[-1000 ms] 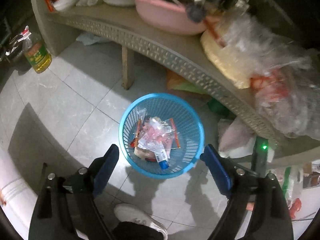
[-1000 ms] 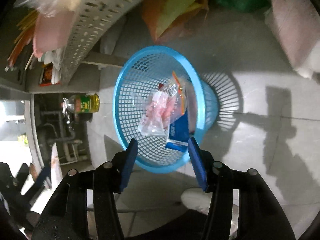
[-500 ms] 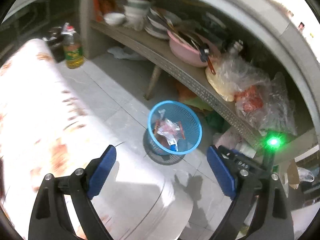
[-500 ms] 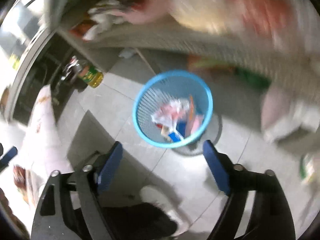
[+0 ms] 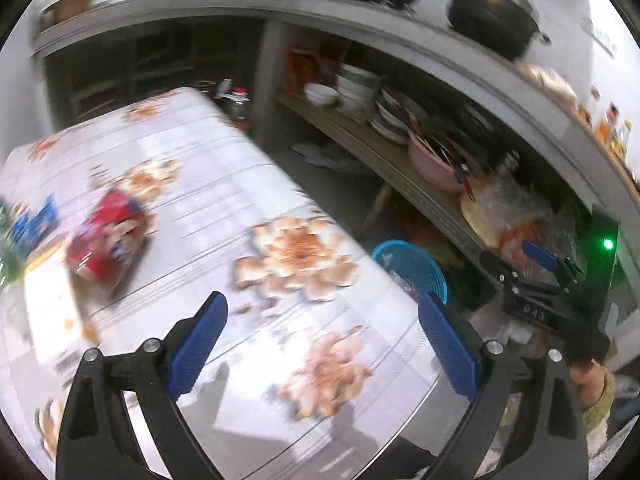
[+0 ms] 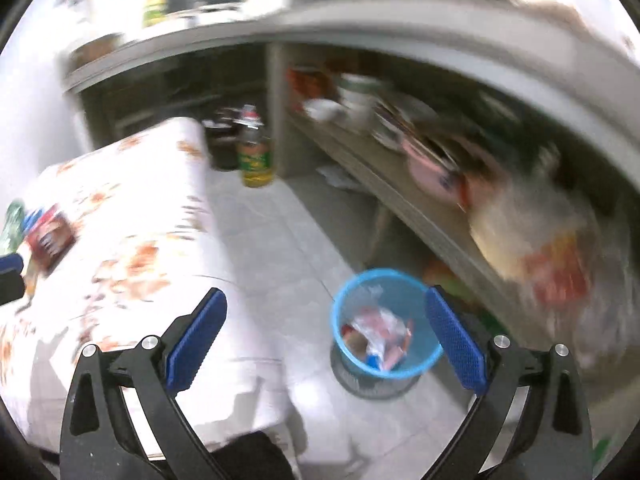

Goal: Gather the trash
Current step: 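Bring both tools back up over the table, then grasp the white capsule box with the left gripper while the right grasps the red can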

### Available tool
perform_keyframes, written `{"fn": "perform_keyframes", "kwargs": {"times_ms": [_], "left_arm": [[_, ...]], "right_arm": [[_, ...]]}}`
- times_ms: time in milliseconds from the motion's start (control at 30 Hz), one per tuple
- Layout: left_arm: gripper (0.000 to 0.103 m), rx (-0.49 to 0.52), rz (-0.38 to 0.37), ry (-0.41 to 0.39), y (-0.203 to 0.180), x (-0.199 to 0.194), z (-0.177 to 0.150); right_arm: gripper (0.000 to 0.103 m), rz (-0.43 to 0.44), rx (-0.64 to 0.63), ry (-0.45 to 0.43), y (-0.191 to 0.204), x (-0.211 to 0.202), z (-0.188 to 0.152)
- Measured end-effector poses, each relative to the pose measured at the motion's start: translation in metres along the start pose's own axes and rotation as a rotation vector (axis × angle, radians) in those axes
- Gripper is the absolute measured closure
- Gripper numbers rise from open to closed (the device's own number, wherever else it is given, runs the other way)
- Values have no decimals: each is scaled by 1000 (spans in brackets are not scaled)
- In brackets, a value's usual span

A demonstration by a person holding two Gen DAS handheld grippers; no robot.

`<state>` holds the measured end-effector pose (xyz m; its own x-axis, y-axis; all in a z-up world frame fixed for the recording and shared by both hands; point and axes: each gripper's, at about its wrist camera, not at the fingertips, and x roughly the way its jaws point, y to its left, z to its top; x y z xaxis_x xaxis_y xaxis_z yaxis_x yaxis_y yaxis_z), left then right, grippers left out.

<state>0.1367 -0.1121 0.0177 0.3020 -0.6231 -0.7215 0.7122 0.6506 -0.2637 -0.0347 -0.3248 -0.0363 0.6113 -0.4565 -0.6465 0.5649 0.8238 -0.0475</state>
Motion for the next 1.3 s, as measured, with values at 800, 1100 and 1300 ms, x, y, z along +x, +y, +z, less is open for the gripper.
{"fn": "perform_keyframes", "kwargs": {"times_ms": [800,1100,1300], "left_arm": [[8,-285,320,-186,143,-62,-67],[8,-408,482,-156,177,-13,-54],[8,-478,491,-132,188,3,-61]], "right_arm": [[8,916,170,395,170,44,70],[8,860,322,651,255,107,89],[8,804,385,745,282,133,81]]}}
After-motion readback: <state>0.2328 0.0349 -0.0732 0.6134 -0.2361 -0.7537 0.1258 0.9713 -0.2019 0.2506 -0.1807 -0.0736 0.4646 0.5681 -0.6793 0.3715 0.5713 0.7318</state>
